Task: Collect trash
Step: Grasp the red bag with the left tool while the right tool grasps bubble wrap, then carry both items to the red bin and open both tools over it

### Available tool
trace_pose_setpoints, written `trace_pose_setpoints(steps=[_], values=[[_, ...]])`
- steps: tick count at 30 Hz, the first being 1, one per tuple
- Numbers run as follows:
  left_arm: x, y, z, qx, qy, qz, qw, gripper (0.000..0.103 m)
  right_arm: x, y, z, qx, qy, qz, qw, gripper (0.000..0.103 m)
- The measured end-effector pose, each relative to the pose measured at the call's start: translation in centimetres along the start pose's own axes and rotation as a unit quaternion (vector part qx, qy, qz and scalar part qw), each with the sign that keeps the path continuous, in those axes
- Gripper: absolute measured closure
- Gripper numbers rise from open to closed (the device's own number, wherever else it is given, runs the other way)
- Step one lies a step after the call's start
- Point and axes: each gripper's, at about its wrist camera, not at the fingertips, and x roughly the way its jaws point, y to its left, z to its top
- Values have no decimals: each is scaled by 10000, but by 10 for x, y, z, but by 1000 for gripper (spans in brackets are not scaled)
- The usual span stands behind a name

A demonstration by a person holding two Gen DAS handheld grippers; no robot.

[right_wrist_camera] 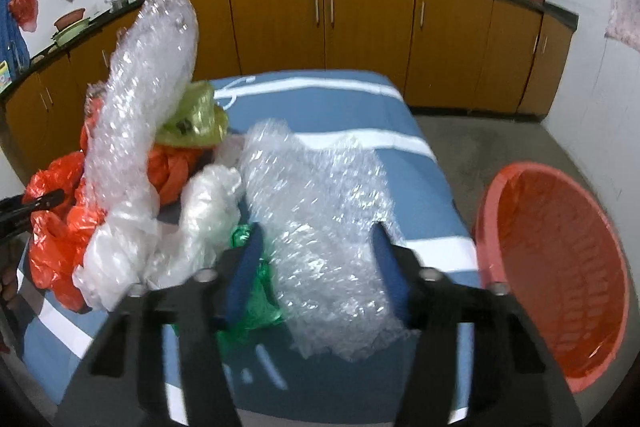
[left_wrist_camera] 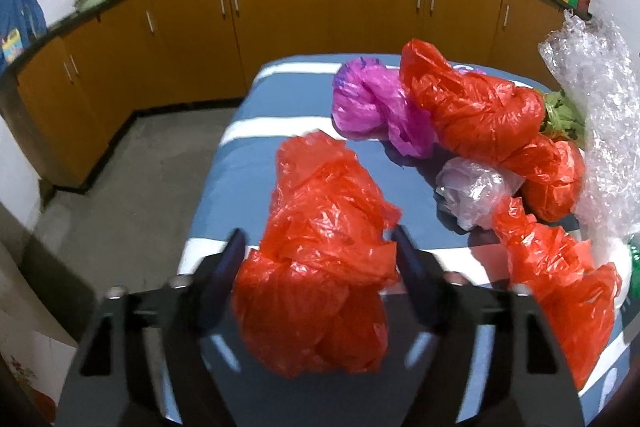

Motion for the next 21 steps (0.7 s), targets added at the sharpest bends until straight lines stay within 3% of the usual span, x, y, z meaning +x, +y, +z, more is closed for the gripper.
trace_pose_setpoints(steps=[2,6,21], values=[[0,0,0,-31,-22,-68,10000,46,1,-3,-2,75,50,73,9999,73],[-7,0,1,-21,-146,-161,9998,57,-5,-9,-3,164,-51,121,9998,82],[-84,-23,19,140,-973,-661,9930,60,-67,-28,13,380,-808,165,9959,85]])
